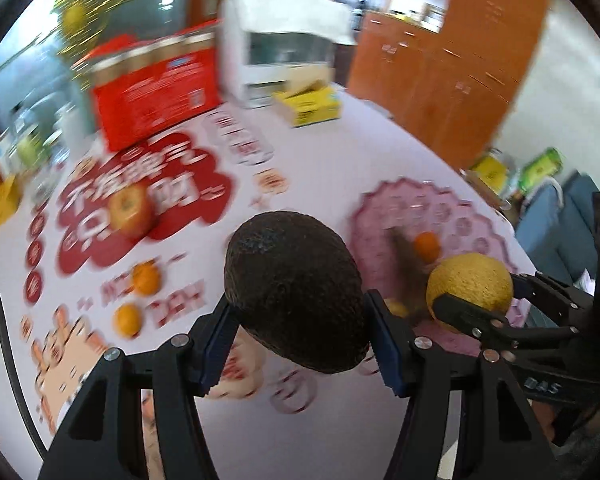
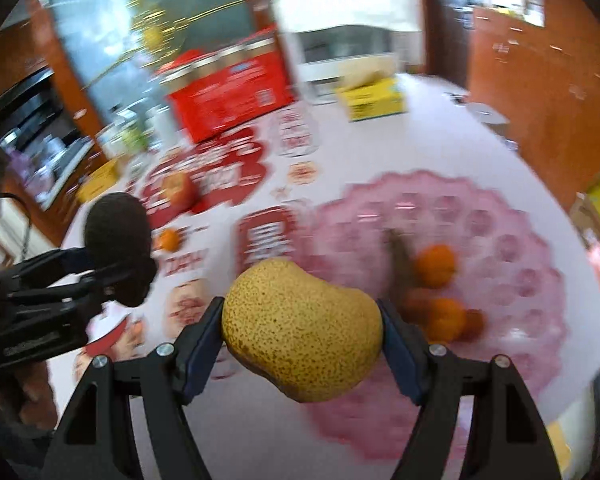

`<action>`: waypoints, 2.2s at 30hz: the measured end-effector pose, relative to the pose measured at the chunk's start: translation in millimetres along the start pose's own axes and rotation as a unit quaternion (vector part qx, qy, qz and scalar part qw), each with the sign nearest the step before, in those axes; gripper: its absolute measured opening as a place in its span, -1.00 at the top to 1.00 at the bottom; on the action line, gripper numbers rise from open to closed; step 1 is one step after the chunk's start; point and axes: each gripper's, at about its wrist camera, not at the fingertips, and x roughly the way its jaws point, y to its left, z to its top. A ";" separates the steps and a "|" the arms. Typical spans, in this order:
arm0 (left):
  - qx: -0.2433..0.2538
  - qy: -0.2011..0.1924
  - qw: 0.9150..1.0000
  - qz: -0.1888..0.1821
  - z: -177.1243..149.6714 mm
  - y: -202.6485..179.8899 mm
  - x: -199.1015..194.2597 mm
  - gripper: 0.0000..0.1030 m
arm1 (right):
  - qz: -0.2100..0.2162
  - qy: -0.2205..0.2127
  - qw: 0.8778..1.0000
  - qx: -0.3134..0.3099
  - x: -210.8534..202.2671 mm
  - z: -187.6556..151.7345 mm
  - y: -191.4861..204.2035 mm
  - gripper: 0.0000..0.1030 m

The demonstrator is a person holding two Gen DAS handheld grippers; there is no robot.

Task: Organize fruits
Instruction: 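Carry the avocado and the yellow pear over the pink bowl, then open left gripper to drop the avocado while right gripper releases the pear into the bowl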

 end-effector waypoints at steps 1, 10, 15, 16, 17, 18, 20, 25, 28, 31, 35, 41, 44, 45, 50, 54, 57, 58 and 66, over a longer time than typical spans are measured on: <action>0.011 0.002 1.000 -0.005 6.0 -13.6 6.3 -0.17 | -0.014 -0.001 1.000 0.009 -1.9 0.4 -11.9 -0.43; 0.085 0.038 0.996 -0.011 28.2 -108.2 72.3 -0.17 | -0.131 0.005 0.990 0.041 6.3 3.9 -105.3 -0.43; 0.096 0.073 0.993 0.005 24.9 -130.5 109.1 -0.17 | -0.144 0.019 0.989 0.036 26.4 9.6 -136.1 -0.43; 0.097 0.079 0.992 0.009 23.7 -132.6 114.4 -0.17 | -0.144 0.021 0.989 0.034 29.8 10.9 -139.1 -0.43; 0.097 0.085 0.992 0.011 22.8 -133.8 119.1 -0.17 | -0.143 0.023 0.989 0.030 33.7 13.0 -141.5 -0.43; 0.096 0.091 0.991 0.014 21.6 -135.5 123.6 -0.17 | -0.142 0.025 0.989 0.025 37.5 14.2 -143.2 -0.43; 0.096 0.099 0.990 0.021 19.4 -137.3 130.3 -0.17 | -0.140 0.031 0.990 0.016 43.9 14.6 -144.8 -0.44; 0.097 0.095 0.990 0.045 20.2 -136.7 135.3 -0.18 | -0.117 0.056 0.991 -0.010 64.6 14.3 -138.2 -0.45; 0.087 0.092 0.991 0.053 22.5 -130.8 132.1 -0.55 | -0.120 0.064 0.990 -0.023 69.4 12.1 -132.9 -0.45; 0.083 0.088 0.991 0.061 22.4 -126.0 126.3 -0.69 | -0.117 0.065 0.991 -0.019 68.2 11.9 -133.8 -0.45; 0.079 0.087 0.991 0.063 19.9 -123.6 114.4 -0.69 | -0.105 0.067 0.992 -0.004 63.2 10.1 -138.3 -0.45; 0.066 0.086 0.992 0.069 11.4 -116.4 93.9 -0.79 | -0.084 0.061 0.994 0.036 55.8 7.8 -146.8 -0.45; 0.060 0.085 0.992 0.074 8.6 -110.1 85.9 -0.80 | -0.084 0.051 0.994 0.050 50.6 9.6 -147.5 -0.46; 0.057 0.085 0.992 0.076 7.5 -107.1 82.6 -0.80 | -0.085 0.047 0.994 0.050 49.1 10.3 -146.3 -0.48; 0.050 0.079 0.992 0.083 4.5 -97.9 70.3 -0.80 | -0.106 0.031 0.993 0.036 42.2 11.9 -132.2 -0.69; 0.047 0.067 0.993 0.080 1.4 -90.3 52.8 -0.80 | -0.101 0.032 0.993 0.043 35.0 12.3 -122.6 -0.69; 0.039 0.064 0.994 0.074 -2.0 -82.9 39.6 -0.80 | -0.091 0.037 0.994 0.052 28.1 11.5 -113.9 -0.69; 0.036 0.064 0.995 0.072 -3.5 -80.1 34.9 -0.80 | -0.090 0.038 0.994 0.054 26.1 11.0 -111.7 -0.69; 0.026 0.054 0.996 0.072 -17.4 -59.7 -2.6 -0.80 | -0.112 -0.004 0.993 0.027 -9.2 10.3 -74.7 -0.69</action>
